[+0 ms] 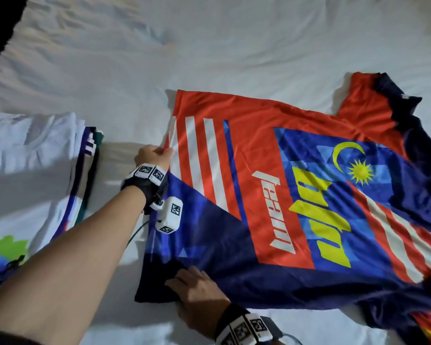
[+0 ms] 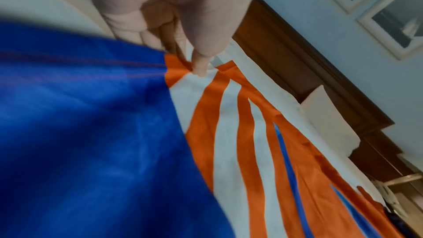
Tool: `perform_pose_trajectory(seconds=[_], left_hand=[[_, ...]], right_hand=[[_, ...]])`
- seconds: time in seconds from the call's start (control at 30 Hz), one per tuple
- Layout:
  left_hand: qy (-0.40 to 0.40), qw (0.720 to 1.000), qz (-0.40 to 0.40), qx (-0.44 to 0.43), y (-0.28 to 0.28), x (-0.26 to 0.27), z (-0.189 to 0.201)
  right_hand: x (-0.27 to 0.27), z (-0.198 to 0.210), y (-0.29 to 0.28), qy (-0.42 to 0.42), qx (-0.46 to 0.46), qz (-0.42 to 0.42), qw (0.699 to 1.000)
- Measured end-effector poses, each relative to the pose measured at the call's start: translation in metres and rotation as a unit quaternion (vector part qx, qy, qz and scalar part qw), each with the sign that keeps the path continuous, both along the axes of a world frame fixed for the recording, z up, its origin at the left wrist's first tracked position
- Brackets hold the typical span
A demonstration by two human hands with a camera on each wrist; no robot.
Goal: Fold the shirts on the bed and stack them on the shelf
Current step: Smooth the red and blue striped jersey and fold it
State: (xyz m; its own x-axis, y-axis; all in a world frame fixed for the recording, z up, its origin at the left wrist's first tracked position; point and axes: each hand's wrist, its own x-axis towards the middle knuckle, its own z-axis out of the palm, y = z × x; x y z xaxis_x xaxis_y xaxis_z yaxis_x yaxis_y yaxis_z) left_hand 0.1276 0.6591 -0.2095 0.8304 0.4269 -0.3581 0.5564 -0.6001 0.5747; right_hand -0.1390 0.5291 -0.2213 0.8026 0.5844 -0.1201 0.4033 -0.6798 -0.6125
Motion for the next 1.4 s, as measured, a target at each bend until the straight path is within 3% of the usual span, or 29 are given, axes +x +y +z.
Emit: perform_pose_trajectory(seconds=[0.13, 0.33, 0.4, 0.5, 0.57, 0.67, 0.73, 0.8, 0.87, 0.97, 1.07, 1.17, 1.23, 1.3, 1.37, 1.4], left_hand=[[0.021, 0.998, 0.062, -0.007, 0.011, -0.055, 0.007], [0.105, 0.991, 0.086, 0.002, 0.021, -0.184, 0.017], [0.067, 0.995, 0.077, -0.001, 0.022, -0.212, 0.010], [-0.060, 0.997, 0.043, 0.022, 0.028, -0.229, 0.002], [-0.097, 0.993, 0.026, 0.058, 0.034, -0.229, -0.004], [-0.039, 0.995, 0.001, 0.091, 0.038, -0.229, -0.011], [0.011, 0.992, 0.004, 0.123, 0.029, -0.230, -0.008], [-0.006, 0.982, -0.024, 0.189, 0.003, -0.232, 0.000], [-0.102, 0.964, -0.119, 0.215, -0.045, -0.237, 0.011], [-0.203, 0.924, -0.308, 0.097, -0.142, -0.258, 0.019], [-0.185, 0.878, -0.442, 0.005, -0.231, -0.284, 0.021], [-0.132, 0.827, -0.545, 0.035, -0.286, -0.302, 0.013], [-0.117, 0.825, -0.550, 0.059, -0.302, -0.304, 0.013], [-0.137, 0.839, -0.526, 0.029, -0.312, -0.310, 0.016], [-0.119, 0.862, -0.493, -0.006, -0.319, -0.322, 0.022], [-0.067, 0.880, -0.470, -0.009, -0.323, -0.328, 0.028]], right_hand=[[-0.010, 0.006, -0.025, 0.009, -0.018, -0.016, 1.000], [-0.020, -0.003, -0.063, 0.038, -0.178, -0.077, 0.980], [-0.021, -0.008, -0.066, 0.019, -0.189, -0.071, 0.979], [-0.021, -0.007, -0.063, -0.003, -0.166, -0.082, 0.983], [-0.021, -0.006, -0.062, -0.004, -0.136, -0.074, 0.988], [-0.030, -0.001, -0.070, 0.022, -0.110, -0.040, 0.993], [-0.037, 0.008, -0.085, 0.043, -0.088, -0.060, 0.993], [-0.045, 0.020, -0.108, 0.037, -0.076, -0.120, 0.989], [-0.058, 0.030, -0.142, 0.014, -0.081, -0.212, 0.974], [-0.088, 0.034, -0.211, -0.032, -0.124, -0.367, 0.921], [-0.120, 0.033, -0.285, -0.048, -0.187, -0.476, 0.858], [-0.149, 0.022, -0.346, -0.030, -0.204, -0.537, 0.818], [-0.160, 0.019, -0.372, -0.016, -0.153, -0.526, 0.837], [-0.164, 0.024, -0.386, -0.033, -0.118, -0.511, 0.851], [-0.173, 0.032, -0.393, -0.038, -0.092, -0.525, 0.845], [-0.179, 0.040, -0.394, -0.013, -0.086, -0.535, 0.841]])
